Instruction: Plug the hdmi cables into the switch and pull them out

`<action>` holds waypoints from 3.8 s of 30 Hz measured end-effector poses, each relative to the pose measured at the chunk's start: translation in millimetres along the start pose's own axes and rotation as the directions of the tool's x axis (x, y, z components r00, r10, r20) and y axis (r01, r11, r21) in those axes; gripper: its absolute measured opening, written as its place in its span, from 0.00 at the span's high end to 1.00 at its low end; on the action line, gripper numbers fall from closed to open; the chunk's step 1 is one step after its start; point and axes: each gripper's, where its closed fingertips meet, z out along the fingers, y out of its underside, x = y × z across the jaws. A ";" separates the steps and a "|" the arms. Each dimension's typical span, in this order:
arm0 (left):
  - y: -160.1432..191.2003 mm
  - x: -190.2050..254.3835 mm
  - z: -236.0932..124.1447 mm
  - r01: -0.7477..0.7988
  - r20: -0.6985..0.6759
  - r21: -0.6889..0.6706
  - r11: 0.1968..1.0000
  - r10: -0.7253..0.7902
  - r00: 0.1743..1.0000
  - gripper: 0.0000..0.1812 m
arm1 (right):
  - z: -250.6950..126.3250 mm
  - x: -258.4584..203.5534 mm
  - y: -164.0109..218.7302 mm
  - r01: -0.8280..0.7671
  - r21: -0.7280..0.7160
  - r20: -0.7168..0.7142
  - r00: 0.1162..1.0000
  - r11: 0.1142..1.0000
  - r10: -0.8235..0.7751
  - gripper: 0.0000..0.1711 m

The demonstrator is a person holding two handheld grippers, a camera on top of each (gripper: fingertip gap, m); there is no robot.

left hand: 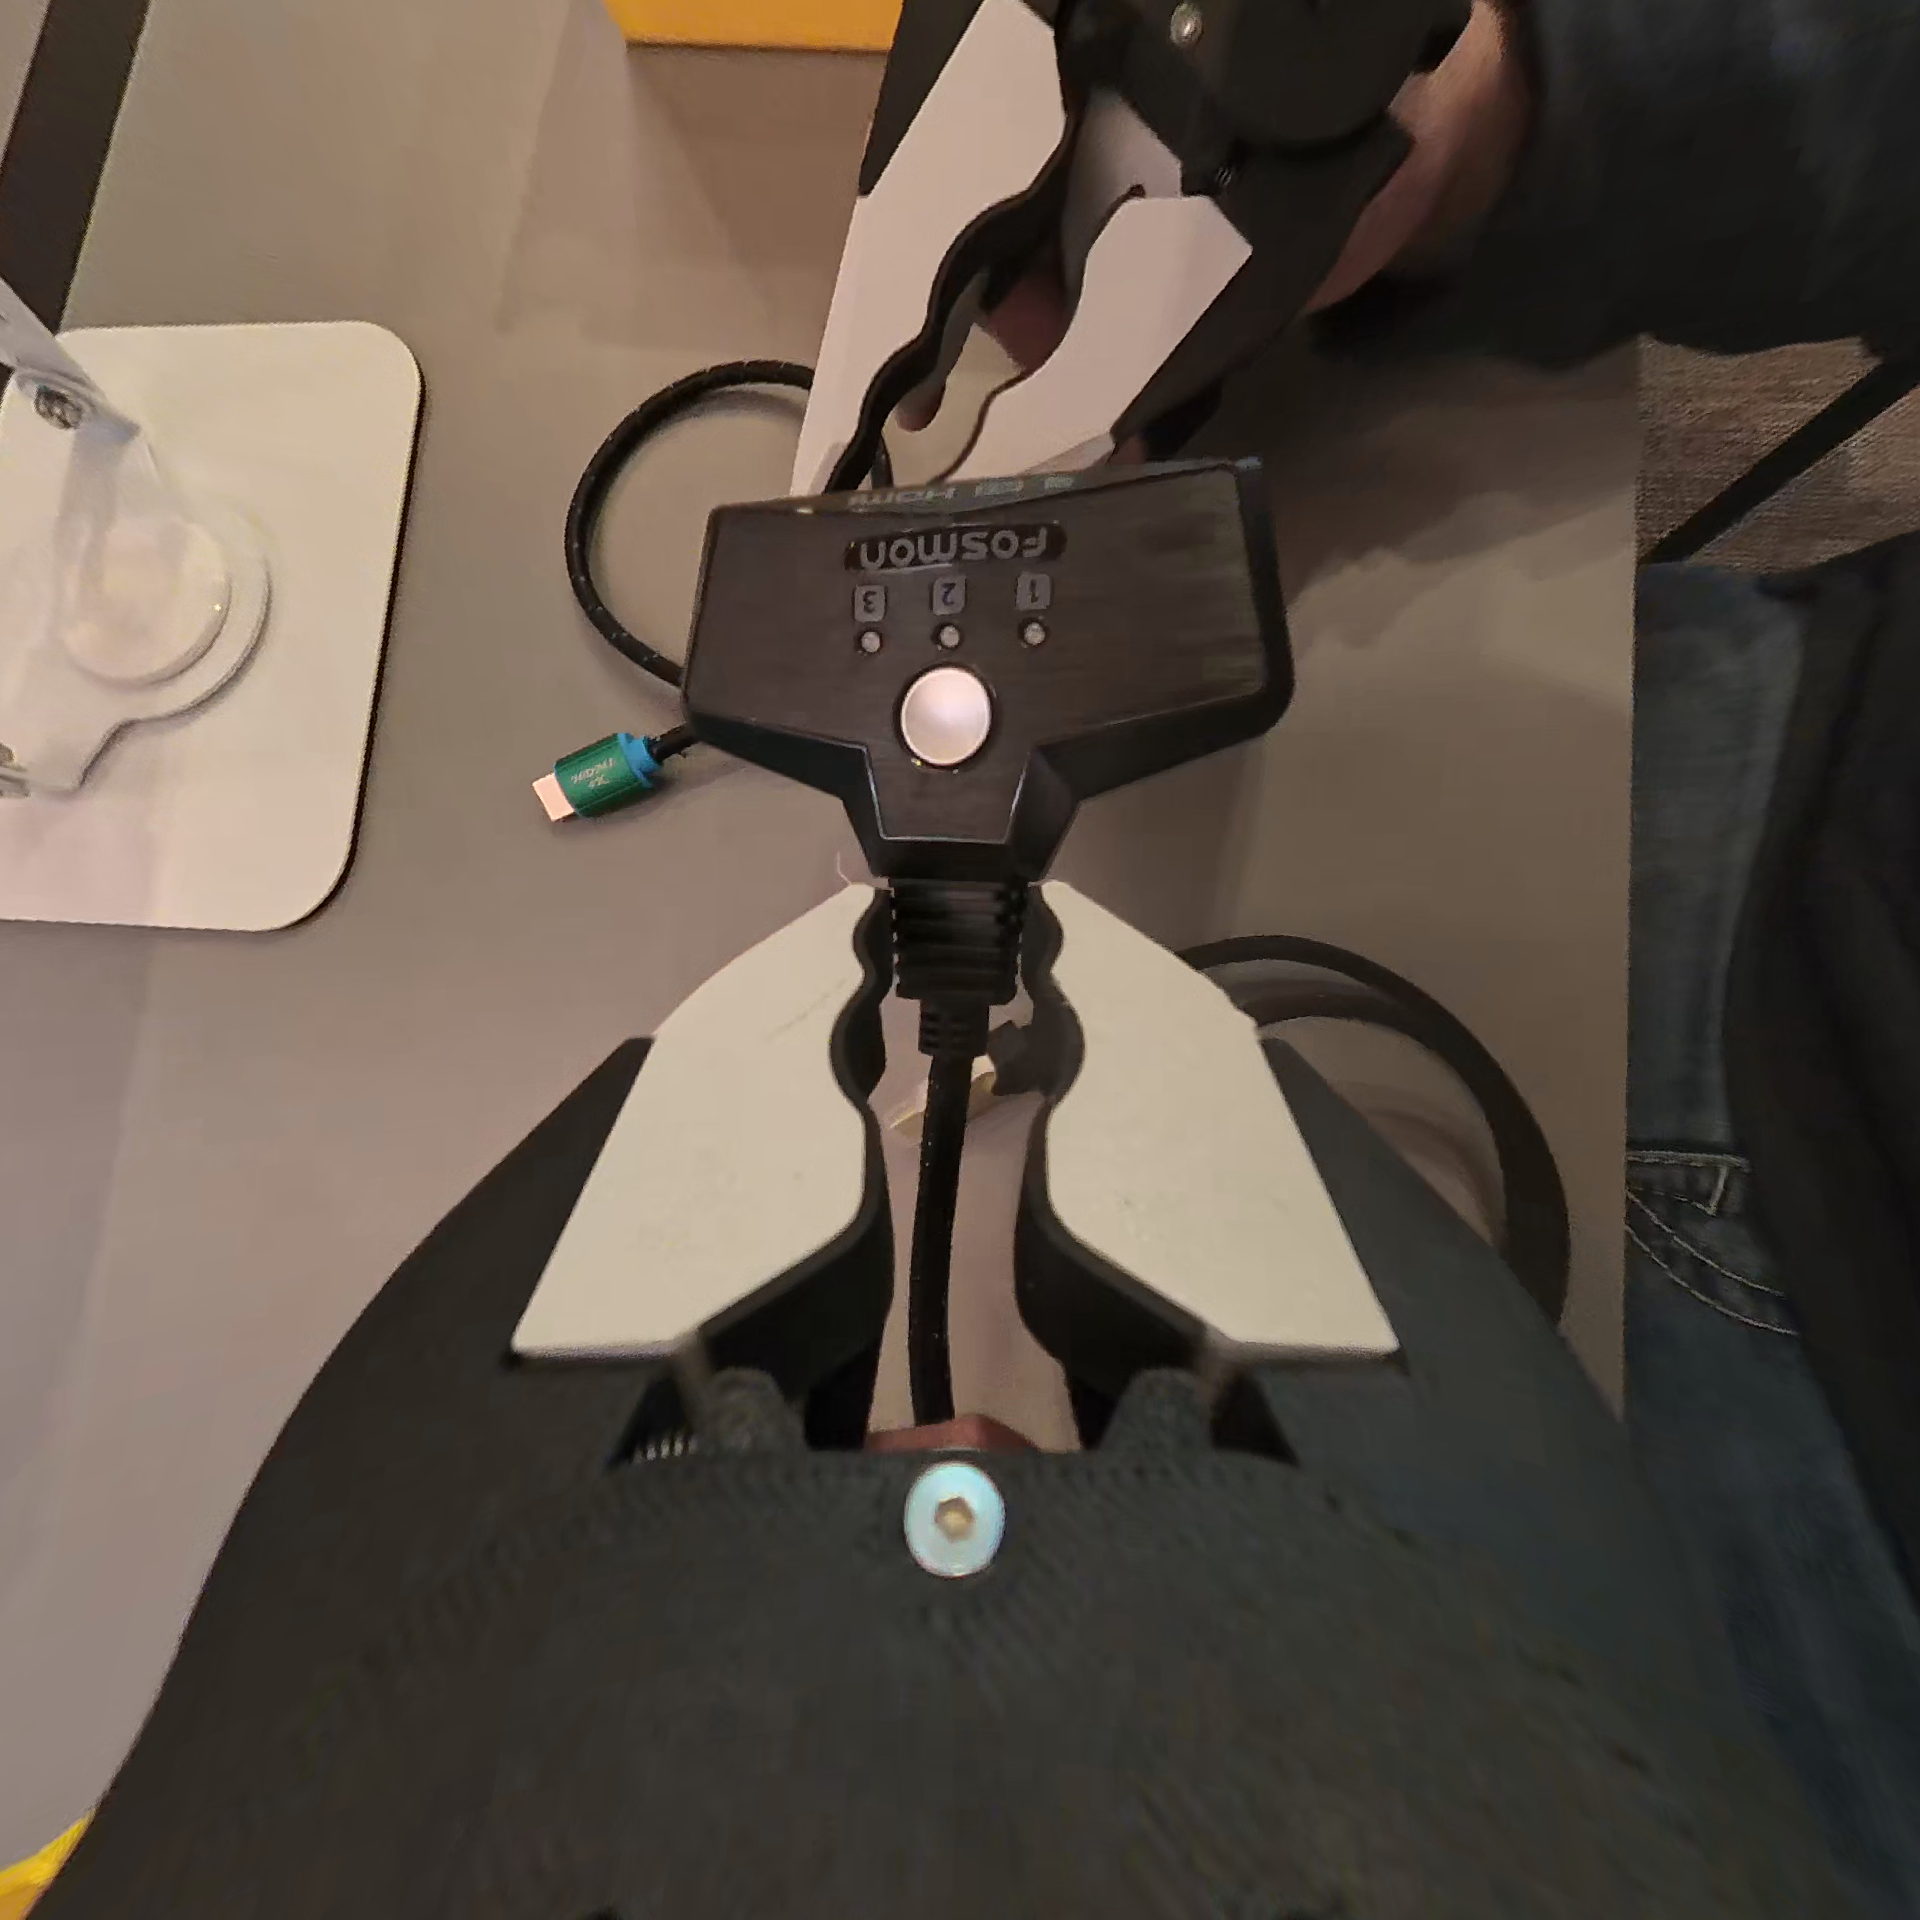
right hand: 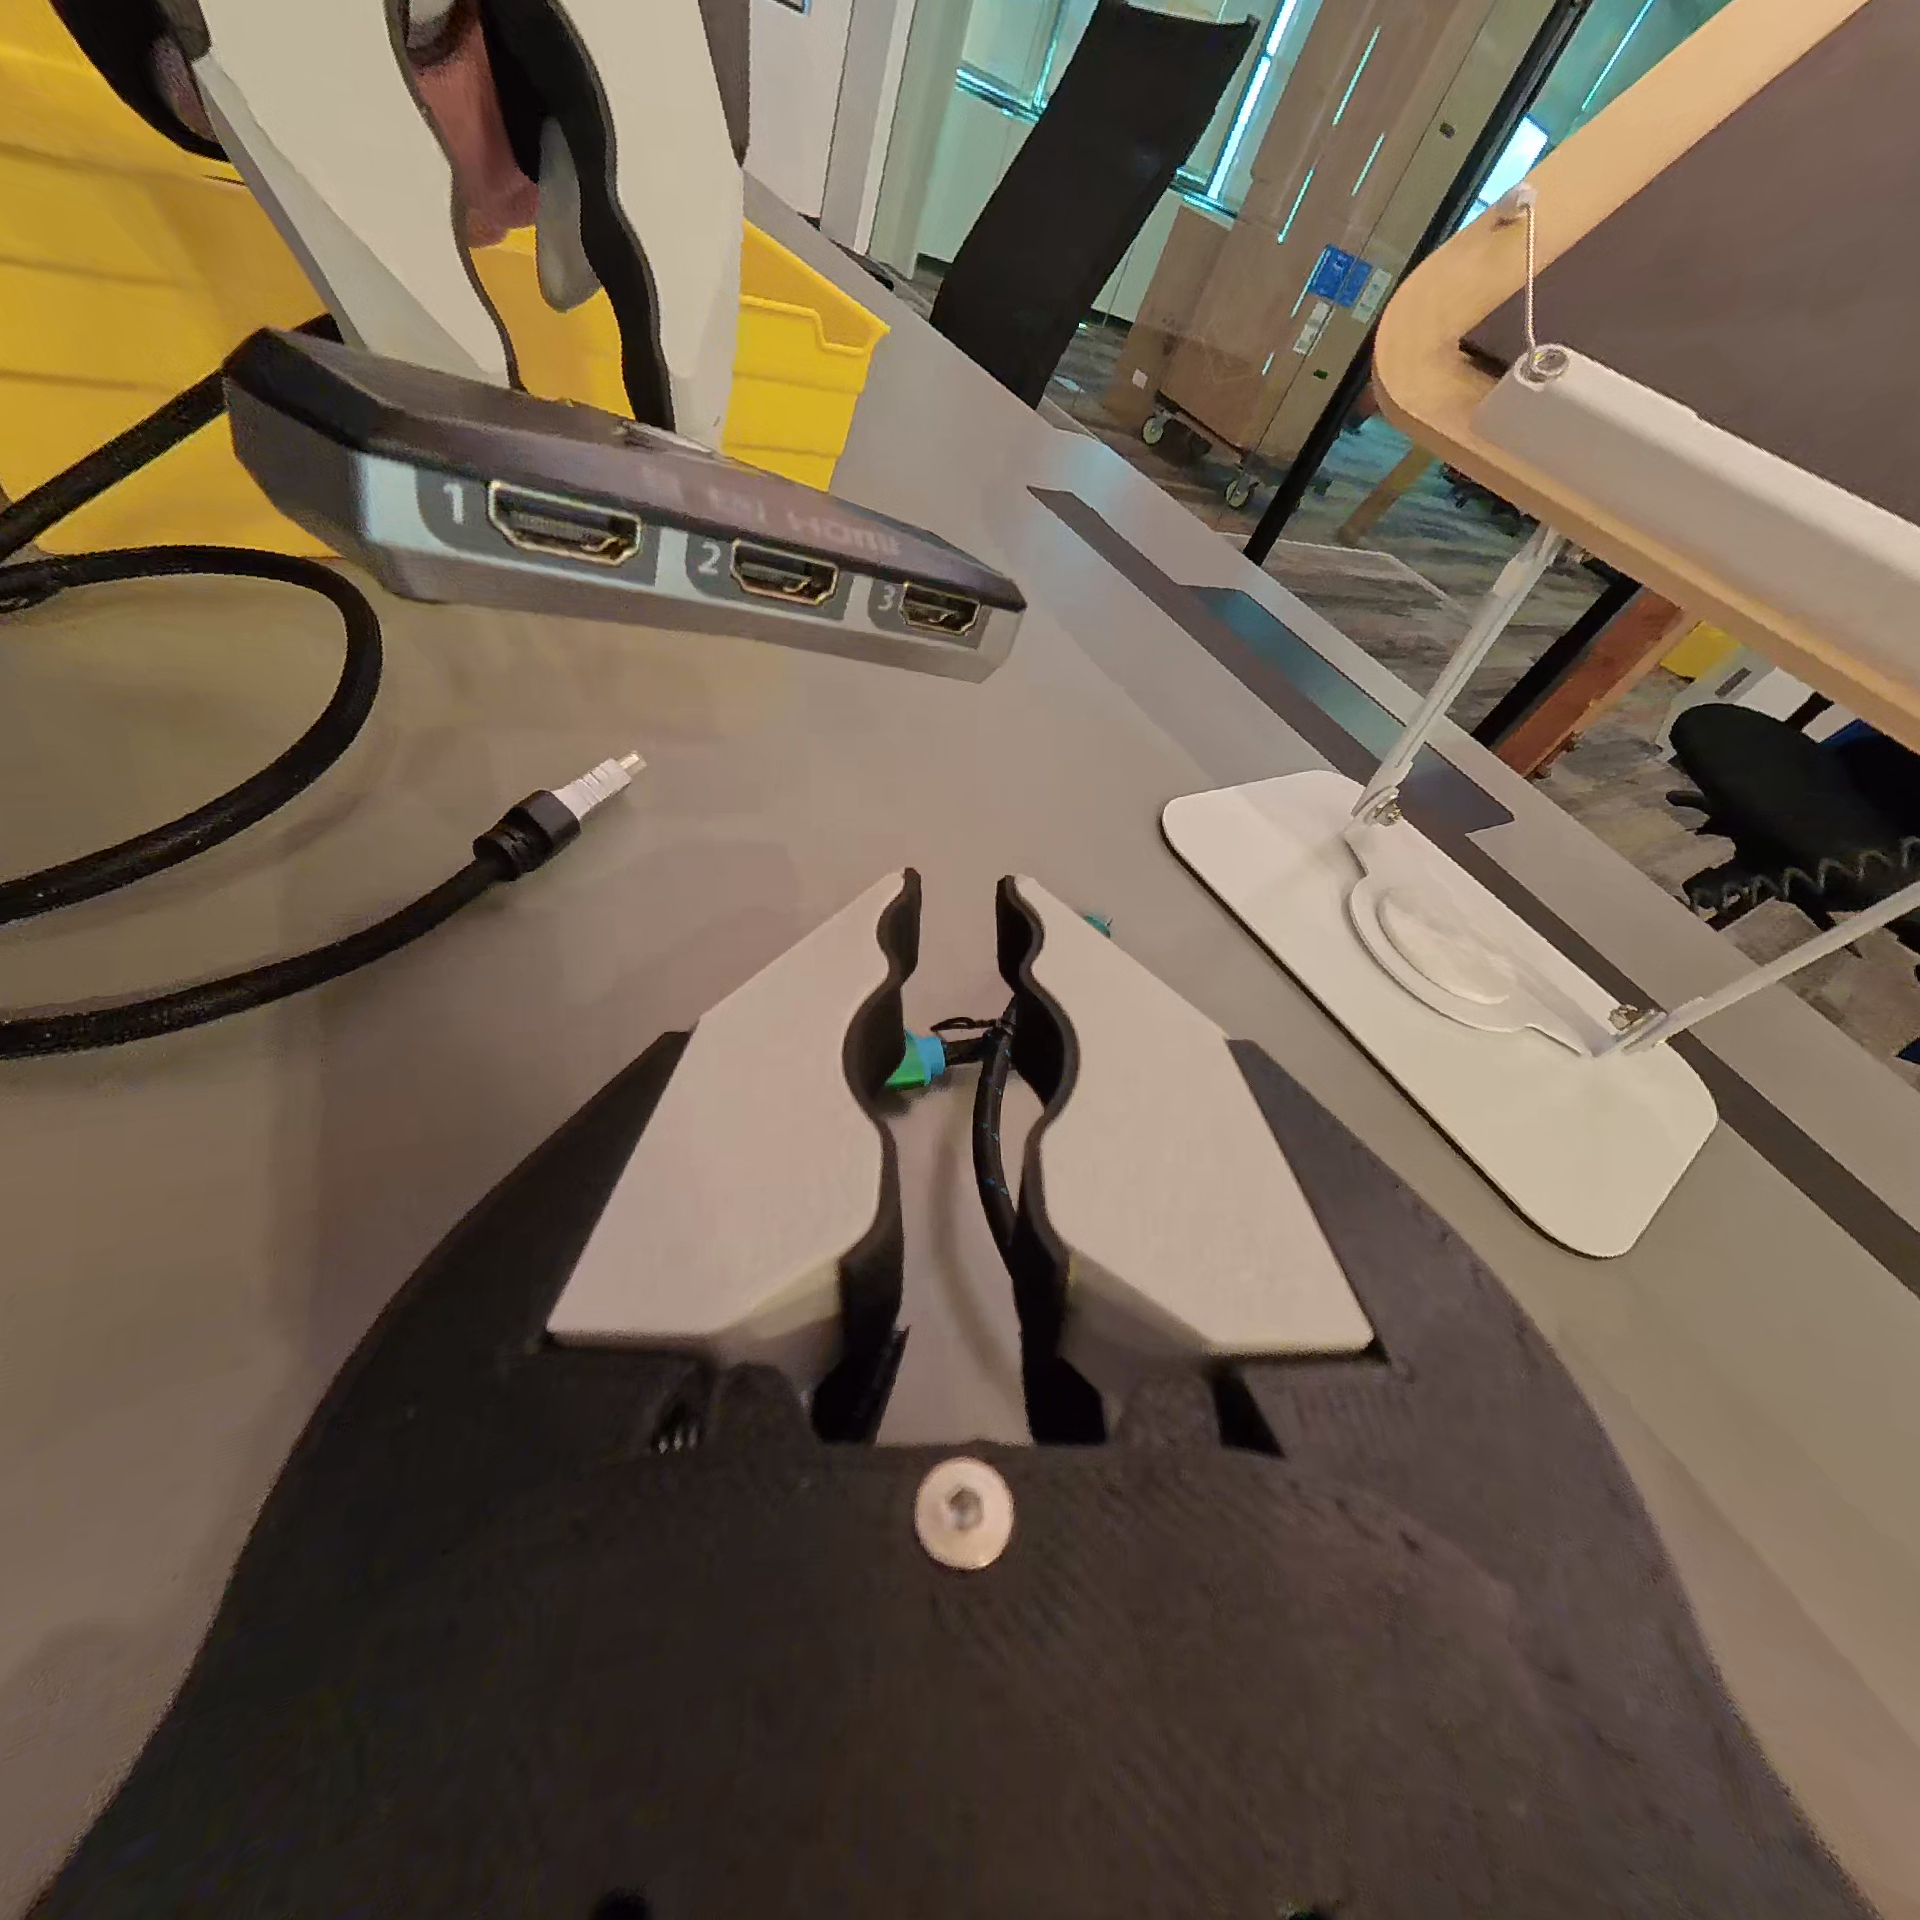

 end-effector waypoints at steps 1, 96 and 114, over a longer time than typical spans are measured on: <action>-1.0 0.7 -0.9 0.003 -0.005 0.010 1.000 -0.002 1.000 0.87 | -0.2 -0.3 -0.8 0.007 0.003 -0.002 1.000 1.000 -0.007 0.93; 2.1 22.8 -6.4 0.029 -0.043 -0.048 0.998 -0.031 0.999 0.87 | -2.2 -47.4 -56.3 0.723 -0.093 -0.058 0.682 0.684 -0.729 0.85; -15.2 7.7 12.9 -0.315 0.361 -0.341 0.886 0.432 0.827 0.78 | -2.0 -40.4 -52.4 0.671 -0.131 -0.065 0.729 0.730 -0.681 0.86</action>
